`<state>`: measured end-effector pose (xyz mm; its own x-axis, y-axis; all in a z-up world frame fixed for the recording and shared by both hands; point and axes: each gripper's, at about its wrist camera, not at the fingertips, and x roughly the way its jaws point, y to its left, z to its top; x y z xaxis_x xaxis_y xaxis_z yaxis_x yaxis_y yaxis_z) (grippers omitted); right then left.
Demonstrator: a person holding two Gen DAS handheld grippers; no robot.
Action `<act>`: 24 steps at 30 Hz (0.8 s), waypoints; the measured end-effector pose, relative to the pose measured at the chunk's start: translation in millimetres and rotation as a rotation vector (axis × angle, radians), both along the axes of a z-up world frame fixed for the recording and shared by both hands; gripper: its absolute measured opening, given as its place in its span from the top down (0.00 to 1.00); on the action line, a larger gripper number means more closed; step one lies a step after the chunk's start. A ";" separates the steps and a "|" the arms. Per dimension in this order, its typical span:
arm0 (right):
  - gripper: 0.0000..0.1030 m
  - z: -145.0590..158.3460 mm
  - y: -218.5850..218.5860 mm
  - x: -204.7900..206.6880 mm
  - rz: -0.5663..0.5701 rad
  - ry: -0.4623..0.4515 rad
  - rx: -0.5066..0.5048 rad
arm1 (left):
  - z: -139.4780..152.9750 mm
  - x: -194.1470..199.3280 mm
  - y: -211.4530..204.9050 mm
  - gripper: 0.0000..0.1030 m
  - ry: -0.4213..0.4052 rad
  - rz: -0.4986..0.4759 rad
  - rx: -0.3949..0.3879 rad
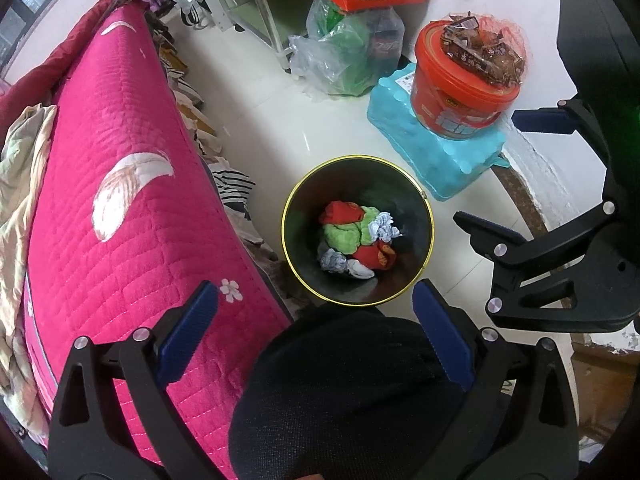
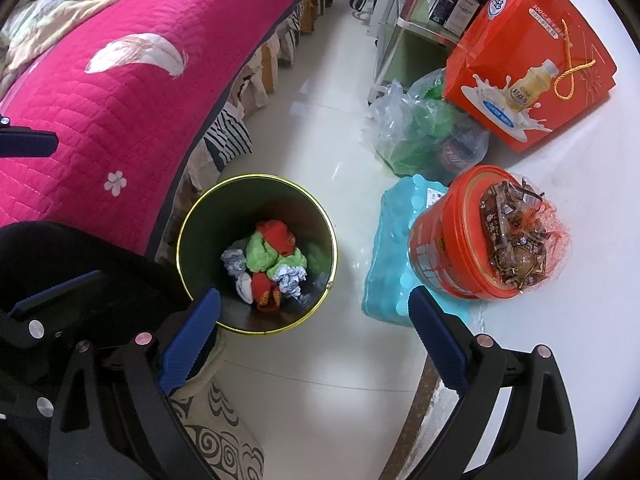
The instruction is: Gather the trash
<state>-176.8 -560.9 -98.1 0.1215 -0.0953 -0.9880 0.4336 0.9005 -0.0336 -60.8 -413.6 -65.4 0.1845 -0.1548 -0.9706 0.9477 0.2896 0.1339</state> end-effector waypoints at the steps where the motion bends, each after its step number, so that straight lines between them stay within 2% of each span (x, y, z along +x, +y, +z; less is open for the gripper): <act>1: 0.12 -0.2 -0.1 0.4 -0.001 0.002 0.000 | -0.3 0.0 0.4 0.07 0.002 0.000 0.000; 18: 0.12 3.9 0.3 -0.5 -0.001 0.013 0.009 | 1.6 5.3 2.1 0.07 -0.047 0.018 -0.013; 24: 0.12 7.1 0.3 -1.2 -0.003 0.011 0.001 | -1.0 3.1 1.1 0.07 -0.058 0.016 0.005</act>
<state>-178.0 -560.6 -91.0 0.1103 -0.0942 -0.9894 0.4360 0.8992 -0.0370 -57.8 -412.4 -66.5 0.2426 -0.1461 -0.9591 0.9336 0.3040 0.1898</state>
